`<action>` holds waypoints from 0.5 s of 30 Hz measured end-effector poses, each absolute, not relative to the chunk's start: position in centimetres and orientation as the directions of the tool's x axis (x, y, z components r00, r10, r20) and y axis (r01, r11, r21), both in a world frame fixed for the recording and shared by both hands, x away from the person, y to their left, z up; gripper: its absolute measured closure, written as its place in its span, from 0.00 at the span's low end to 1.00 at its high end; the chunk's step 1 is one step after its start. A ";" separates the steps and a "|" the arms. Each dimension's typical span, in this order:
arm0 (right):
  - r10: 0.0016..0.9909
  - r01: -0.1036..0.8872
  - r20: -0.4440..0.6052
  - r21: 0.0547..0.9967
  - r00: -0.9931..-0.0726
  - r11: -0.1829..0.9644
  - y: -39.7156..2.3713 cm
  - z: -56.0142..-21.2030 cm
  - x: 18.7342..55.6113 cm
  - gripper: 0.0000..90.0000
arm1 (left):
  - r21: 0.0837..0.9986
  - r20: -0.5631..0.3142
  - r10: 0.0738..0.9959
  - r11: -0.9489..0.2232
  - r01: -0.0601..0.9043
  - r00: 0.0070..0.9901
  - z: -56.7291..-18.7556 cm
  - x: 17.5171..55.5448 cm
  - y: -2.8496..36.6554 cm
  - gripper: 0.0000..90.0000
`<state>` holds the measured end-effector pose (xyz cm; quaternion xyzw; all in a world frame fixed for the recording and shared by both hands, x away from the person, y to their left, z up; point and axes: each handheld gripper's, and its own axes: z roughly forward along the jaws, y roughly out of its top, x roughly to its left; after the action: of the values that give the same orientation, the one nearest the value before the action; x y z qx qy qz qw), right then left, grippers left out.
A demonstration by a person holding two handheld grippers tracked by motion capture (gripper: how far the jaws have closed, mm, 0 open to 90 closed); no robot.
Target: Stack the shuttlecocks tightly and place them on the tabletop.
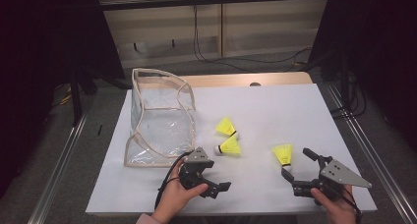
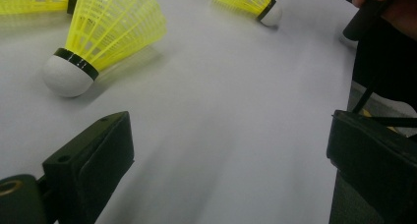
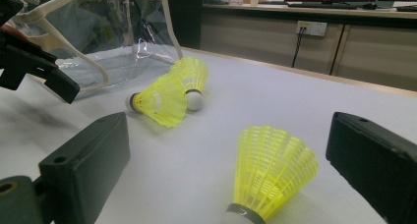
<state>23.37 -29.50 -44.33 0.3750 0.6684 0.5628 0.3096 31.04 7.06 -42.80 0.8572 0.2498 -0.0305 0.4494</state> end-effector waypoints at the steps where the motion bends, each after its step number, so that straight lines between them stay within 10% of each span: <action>1: 0.850 0.153 0.009 0.985 -0.527 0.084 -29.5 -44.3 23.4 0.03 | 0.760 -0.280 0.395 -0.466 0.453 0.875 -42.8 31.0 7.0 0.04; 15: 0.851 0.154 0.008 0.984 -0.526 0.086 -29.5 -44.3 23.4 0.03 | 0.784 -0.259 0.393 -0.449 0.430 0.882 -42.2 30.9 8.7 0.04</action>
<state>23.36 -29.45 -44.31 0.3756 0.6686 0.5620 0.3099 30.90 8.73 -42.17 0.8509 0.2418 -0.0198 0.4660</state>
